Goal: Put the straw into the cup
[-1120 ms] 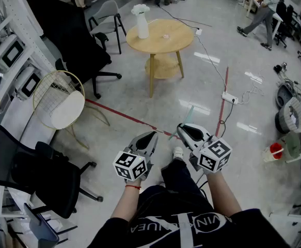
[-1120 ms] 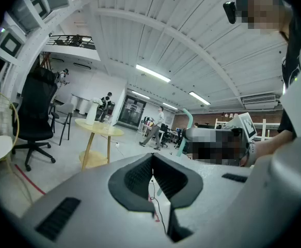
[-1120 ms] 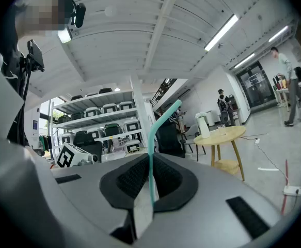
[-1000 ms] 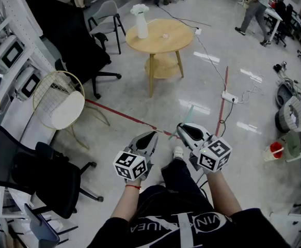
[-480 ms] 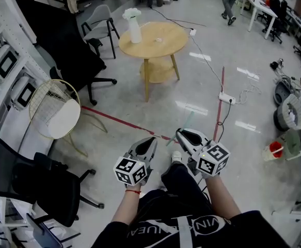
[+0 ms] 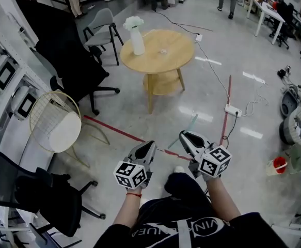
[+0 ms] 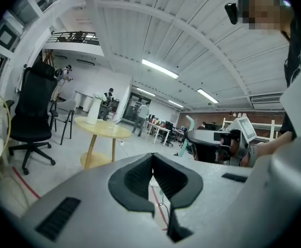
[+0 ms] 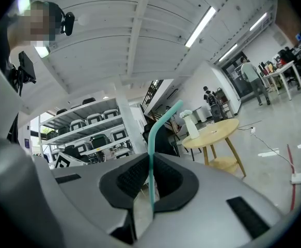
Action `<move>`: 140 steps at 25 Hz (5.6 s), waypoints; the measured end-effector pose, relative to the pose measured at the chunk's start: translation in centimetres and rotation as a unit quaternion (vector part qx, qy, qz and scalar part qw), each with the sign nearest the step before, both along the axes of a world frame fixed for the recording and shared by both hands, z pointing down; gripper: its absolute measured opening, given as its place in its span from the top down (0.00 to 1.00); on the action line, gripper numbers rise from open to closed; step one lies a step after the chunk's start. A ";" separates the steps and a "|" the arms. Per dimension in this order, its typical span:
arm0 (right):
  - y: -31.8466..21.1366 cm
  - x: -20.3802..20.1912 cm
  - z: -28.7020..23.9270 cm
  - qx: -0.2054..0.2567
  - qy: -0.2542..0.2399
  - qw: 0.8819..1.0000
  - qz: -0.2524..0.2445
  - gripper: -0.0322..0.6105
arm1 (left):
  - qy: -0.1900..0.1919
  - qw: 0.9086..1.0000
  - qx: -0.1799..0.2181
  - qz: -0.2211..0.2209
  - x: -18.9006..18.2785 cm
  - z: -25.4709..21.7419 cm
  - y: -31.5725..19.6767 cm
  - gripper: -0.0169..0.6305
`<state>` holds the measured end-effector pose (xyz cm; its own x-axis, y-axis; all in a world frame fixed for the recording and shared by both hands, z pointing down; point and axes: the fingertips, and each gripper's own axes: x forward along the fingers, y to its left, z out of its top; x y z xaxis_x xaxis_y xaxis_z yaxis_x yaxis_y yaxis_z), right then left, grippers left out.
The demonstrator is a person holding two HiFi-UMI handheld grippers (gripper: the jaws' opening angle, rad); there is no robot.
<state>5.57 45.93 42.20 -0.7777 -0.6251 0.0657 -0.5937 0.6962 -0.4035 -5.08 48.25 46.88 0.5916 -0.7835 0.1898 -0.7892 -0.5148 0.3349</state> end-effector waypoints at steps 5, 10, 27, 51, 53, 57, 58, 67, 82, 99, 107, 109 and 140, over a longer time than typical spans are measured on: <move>-6.9 0.4 -0.5 -0.007 -0.003 1.000 -0.009 0.91 | 0.007 1.000 -0.002 -0.023 -0.2 -0.6 -6.8 0.96; -12.8 2.4 -1.3 -0.021 -0.010 1.000 -0.003 0.91 | 0.000 1.000 -0.006 -0.022 1.3 -1.6 -12.0 0.96; -20.4 5.2 0.3 -0.042 -0.034 0.999 -0.001 0.91 | 0.012 0.998 -0.028 -0.047 2.6 0.1 -19.4 0.96; -40.5 2.4 0.1 -0.048 -0.023 0.998 0.029 0.91 | 0.022 0.999 -0.024 0.022 1.8 -0.1 -41.7 0.96; -42.0 1.9 0.4 -0.053 -0.020 0.998 0.028 0.91 | 0.023 0.999 -0.028 0.023 1.3 0.1 -43.4 0.96; -45.3 1.2 0.8 -0.060 -0.021 0.997 0.035 0.91 | 0.027 0.999 -0.034 0.025 0.5 0.5 -47.1 0.96; -46.2 1.0 0.8 -0.060 -0.022 0.997 0.036 0.91 | 0.027 0.999 -0.035 0.027 0.4 0.6 -48.0 0.96; -52.1 -1.0 1.7 -0.068 -0.024 0.996 0.047 0.91 | 0.023 0.997 -0.044 0.052 -0.7 1.9 -53.9 0.96; -55.5 -2.5 2.8 -0.078 -0.040 0.996 0.028 0.91 | 0.036 0.994 -0.088 0.045 -1.4 5.4 -56.9 0.96; -69.1 -3.4 -2.4 -0.015 -0.060 0.998 -0.011 0.91 | 0.032 0.997 -0.069 0.012 -2.5 4.0 -69.0 0.96; -72.9 -2.2 -3.0 -0.007 -0.060 0.998 -0.002 0.91 | 0.034 0.997 -0.064 0.005 -2.2 3.7 -72.5 0.96; -73.5 -2.0 -2.9 -0.005 -0.056 0.998 -0.002 0.91 | 0.032 0.997 -0.069 0.003 -2.2 3.7 -73.0 0.96; -78.2 -3.6 6.2 -0.041 -0.019 0.999 -0.003 0.91 | 0.036 0.992 -0.123 -0.018 -2.6 8.8 -74.2 0.96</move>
